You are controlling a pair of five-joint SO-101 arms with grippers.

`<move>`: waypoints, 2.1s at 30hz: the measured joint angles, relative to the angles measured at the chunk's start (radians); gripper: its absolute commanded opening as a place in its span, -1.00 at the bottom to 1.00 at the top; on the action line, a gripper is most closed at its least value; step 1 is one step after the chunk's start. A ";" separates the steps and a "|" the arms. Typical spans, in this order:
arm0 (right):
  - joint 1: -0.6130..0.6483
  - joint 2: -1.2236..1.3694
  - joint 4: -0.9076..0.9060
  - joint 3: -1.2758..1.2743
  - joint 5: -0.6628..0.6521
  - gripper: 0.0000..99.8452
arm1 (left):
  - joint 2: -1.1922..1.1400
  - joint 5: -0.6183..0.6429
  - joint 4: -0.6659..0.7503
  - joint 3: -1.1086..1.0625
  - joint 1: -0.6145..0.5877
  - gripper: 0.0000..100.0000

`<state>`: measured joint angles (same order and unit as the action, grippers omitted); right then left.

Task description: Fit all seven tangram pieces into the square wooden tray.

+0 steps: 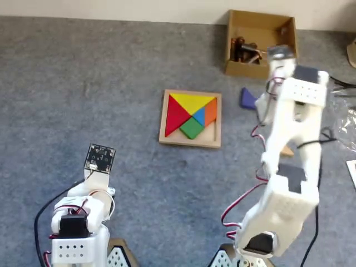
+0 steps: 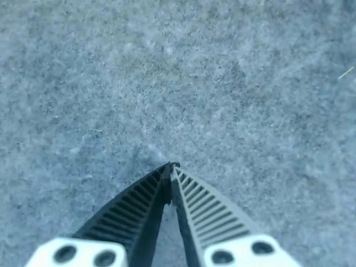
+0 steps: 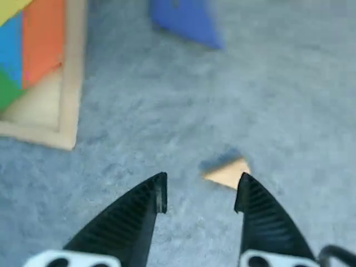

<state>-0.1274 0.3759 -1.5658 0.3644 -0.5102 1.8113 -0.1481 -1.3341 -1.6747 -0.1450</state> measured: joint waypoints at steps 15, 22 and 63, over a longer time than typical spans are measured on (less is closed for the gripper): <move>-0.176 0.117 0.115 0.008 -0.566 -0.59 | 0.000 0.000 0.000 0.000 0.000 -0.99; -0.252 0.144 0.181 0.009 -0.683 -0.42 | 0.000 0.000 0.000 0.000 0.000 -0.99; -0.198 0.238 -0.025 -0.011 -1.146 -0.32 | 0.000 0.000 0.000 0.000 0.000 -0.99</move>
<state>-0.3253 0.6137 -1.5904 0.3537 -1.6563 1.8113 -0.1481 -1.3341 -1.6747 -0.1450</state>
